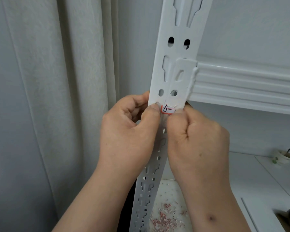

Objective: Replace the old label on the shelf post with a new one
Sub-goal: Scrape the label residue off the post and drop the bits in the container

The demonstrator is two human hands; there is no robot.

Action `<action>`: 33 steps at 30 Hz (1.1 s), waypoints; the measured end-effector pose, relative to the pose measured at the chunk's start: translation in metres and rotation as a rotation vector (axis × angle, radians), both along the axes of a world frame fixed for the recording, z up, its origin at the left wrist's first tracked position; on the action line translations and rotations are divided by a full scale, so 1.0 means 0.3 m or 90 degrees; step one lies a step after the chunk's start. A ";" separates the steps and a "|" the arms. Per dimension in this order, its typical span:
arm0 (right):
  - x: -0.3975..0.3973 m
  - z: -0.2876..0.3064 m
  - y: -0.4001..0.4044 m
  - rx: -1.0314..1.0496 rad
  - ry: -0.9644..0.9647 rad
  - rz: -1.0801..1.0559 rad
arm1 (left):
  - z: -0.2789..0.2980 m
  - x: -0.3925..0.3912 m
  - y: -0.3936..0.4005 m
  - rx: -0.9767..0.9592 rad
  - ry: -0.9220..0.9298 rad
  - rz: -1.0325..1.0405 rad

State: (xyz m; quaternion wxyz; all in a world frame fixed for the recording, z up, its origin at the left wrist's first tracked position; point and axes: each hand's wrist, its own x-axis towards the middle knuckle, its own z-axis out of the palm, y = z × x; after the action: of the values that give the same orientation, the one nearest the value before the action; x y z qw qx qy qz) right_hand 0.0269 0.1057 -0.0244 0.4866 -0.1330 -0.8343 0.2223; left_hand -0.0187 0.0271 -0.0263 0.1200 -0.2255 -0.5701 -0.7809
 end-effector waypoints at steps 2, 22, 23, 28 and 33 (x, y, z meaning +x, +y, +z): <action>0.008 0.000 0.003 -0.032 0.009 0.036 | 0.001 0.004 0.000 0.002 0.001 0.000; 0.000 0.006 -0.008 -0.060 0.033 0.006 | 0.003 0.014 0.000 0.003 -0.022 -0.014; 0.000 0.006 -0.010 -0.055 0.036 0.002 | 0.004 0.015 0.000 0.002 -0.022 -0.014; -0.003 0.006 -0.012 -0.016 0.024 -0.011 | 0.006 0.017 -0.001 -0.002 -0.021 -0.003; 0.009 -0.003 -0.004 -0.049 0.021 0.048 | 0.009 0.021 0.001 0.006 -0.020 0.002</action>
State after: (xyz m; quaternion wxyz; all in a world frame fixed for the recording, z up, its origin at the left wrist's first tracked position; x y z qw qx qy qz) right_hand 0.0297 0.1045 -0.0252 0.4857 -0.1163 -0.8216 0.2748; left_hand -0.0124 0.0274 -0.0236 0.1129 -0.2117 -0.5688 -0.7867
